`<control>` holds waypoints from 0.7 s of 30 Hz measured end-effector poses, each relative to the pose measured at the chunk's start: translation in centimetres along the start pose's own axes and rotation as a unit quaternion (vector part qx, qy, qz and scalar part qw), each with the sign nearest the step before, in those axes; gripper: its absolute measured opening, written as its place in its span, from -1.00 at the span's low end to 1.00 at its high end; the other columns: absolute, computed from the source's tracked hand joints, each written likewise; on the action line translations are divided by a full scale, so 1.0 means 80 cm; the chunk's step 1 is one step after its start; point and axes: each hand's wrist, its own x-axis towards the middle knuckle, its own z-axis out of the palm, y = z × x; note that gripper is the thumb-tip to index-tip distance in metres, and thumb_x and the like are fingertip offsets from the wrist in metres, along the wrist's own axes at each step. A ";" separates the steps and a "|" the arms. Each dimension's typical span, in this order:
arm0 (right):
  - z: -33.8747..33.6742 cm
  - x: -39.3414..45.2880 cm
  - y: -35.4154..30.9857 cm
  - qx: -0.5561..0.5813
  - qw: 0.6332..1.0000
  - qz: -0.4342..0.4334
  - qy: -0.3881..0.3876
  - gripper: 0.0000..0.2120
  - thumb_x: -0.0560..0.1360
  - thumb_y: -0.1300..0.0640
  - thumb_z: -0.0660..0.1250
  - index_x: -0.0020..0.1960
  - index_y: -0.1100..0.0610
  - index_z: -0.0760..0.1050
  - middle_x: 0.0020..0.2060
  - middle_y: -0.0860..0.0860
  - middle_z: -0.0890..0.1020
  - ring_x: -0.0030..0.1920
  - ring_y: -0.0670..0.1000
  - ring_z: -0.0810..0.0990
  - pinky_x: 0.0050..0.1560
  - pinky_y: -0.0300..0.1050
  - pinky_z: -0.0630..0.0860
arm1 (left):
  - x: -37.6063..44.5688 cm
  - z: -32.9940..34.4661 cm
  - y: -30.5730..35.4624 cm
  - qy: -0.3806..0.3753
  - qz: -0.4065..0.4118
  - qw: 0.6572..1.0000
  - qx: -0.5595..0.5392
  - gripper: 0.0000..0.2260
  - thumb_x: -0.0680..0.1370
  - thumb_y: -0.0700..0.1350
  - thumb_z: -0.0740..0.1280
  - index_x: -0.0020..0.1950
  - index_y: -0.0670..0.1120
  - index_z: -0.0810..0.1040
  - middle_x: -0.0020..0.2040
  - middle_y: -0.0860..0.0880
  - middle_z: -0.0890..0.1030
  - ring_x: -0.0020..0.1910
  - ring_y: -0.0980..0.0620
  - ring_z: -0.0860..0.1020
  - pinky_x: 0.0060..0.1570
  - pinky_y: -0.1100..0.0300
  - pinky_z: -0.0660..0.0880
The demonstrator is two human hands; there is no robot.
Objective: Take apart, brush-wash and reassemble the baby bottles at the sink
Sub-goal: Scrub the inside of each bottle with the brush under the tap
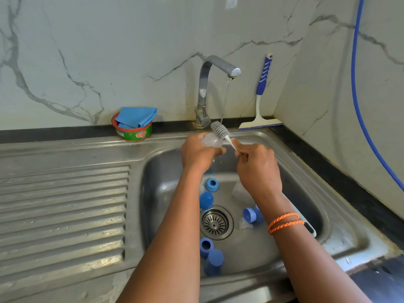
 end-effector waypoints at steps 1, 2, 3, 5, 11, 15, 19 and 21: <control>0.000 0.001 0.000 -0.001 1.000 0.004 -0.002 -0.68 0.65 0.16 0.20 0.25 -0.05 0.66 -0.08 0.11 0.63 -0.12 0.20 0.60 -0.16 -0.01 0.50 | 0.000 0.000 -0.002 -0.027 0.002 1.000 0.012 -0.55 0.29 -0.17 0.69 0.12 0.09 0.70 -0.12 0.13 0.69 -0.08 0.09 0.64 0.01 0.03 0.66; -0.001 0.001 -0.001 -0.003 1.000 0.002 -0.005 -0.69 0.65 0.17 0.19 0.24 -0.03 0.65 -0.10 0.11 0.62 -0.13 0.20 0.58 -0.17 -0.02 0.47 | 0.000 0.001 -0.004 -0.050 0.008 0.998 0.029 -0.58 0.26 -0.18 0.69 0.05 0.10 0.72 -0.15 0.11 0.72 -0.08 0.06 0.68 0.01 -0.02 0.67; -0.002 0.001 -0.001 -0.003 1.000 -0.004 -0.007 -0.69 0.64 0.17 0.19 0.24 -0.02 0.65 -0.14 0.11 0.60 -0.16 0.19 0.57 -0.19 -0.03 0.44 | -0.002 0.003 -0.004 -0.060 0.011 0.998 0.035 -0.62 0.25 -0.18 0.68 0.00 0.11 0.73 -0.17 0.10 0.73 -0.07 0.02 0.70 -0.01 -0.04 0.68; -0.003 0.000 -0.004 0.006 1.000 -0.017 -0.002 -0.66 0.65 0.18 0.20 0.29 -0.06 0.64 -0.18 0.10 0.58 -0.20 0.18 0.55 -0.22 -0.04 0.41 | -0.004 0.006 -0.002 -0.037 0.010 0.999 0.016 -0.70 0.30 -0.14 0.67 -0.10 0.14 0.69 -0.20 0.12 0.71 -0.11 0.06 0.68 -0.04 -0.01 0.69; 0.003 0.000 0.001 0.009 1.000 -0.021 -0.007 -0.76 0.66 0.15 0.26 0.17 -0.05 0.67 -0.22 0.06 0.57 -0.23 0.15 0.56 -0.26 -0.03 0.39 | 0.006 0.005 -0.009 0.106 -0.017 0.993 -0.040 -0.64 0.36 0.01 0.66 0.09 0.10 0.66 -0.08 0.09 0.69 -0.08 0.01 0.67 -0.05 -0.07 0.70; 0.002 0.000 -0.004 0.005 1.000 -0.027 0.001 -0.75 0.67 0.17 0.24 0.17 -0.04 0.66 -0.22 0.08 0.57 -0.22 0.19 0.57 -0.25 -0.02 0.42 | 0.009 0.004 -0.008 0.033 -0.018 0.999 -0.008 -0.61 0.32 -0.06 0.68 0.09 0.13 0.69 -0.08 0.13 0.69 -0.04 0.05 0.66 -0.06 0.03 0.67; -0.001 0.002 -0.007 0.009 0.999 -0.037 0.007 -0.63 0.64 0.21 0.20 0.26 -0.13 0.64 -0.22 0.08 0.58 -0.20 0.20 0.56 -0.26 0.00 0.43 | -0.002 0.007 -0.003 -0.024 -0.023 0.999 -0.010 -0.65 0.30 -0.10 0.69 -0.08 0.22 0.65 -0.22 0.25 0.65 -0.14 0.18 0.60 -0.17 0.22 0.55; -0.001 0.002 -0.004 0.018 0.999 -0.037 0.001 -0.65 0.64 0.20 0.21 0.26 -0.12 0.65 -0.22 0.09 0.58 -0.21 0.20 0.57 -0.27 0.01 0.45 | -0.001 0.006 -0.004 0.025 -0.029 0.999 -0.015 -0.54 0.28 0.01 0.70 0.13 0.19 0.68 -0.15 0.24 0.64 -0.12 0.20 0.58 -0.09 0.17 0.55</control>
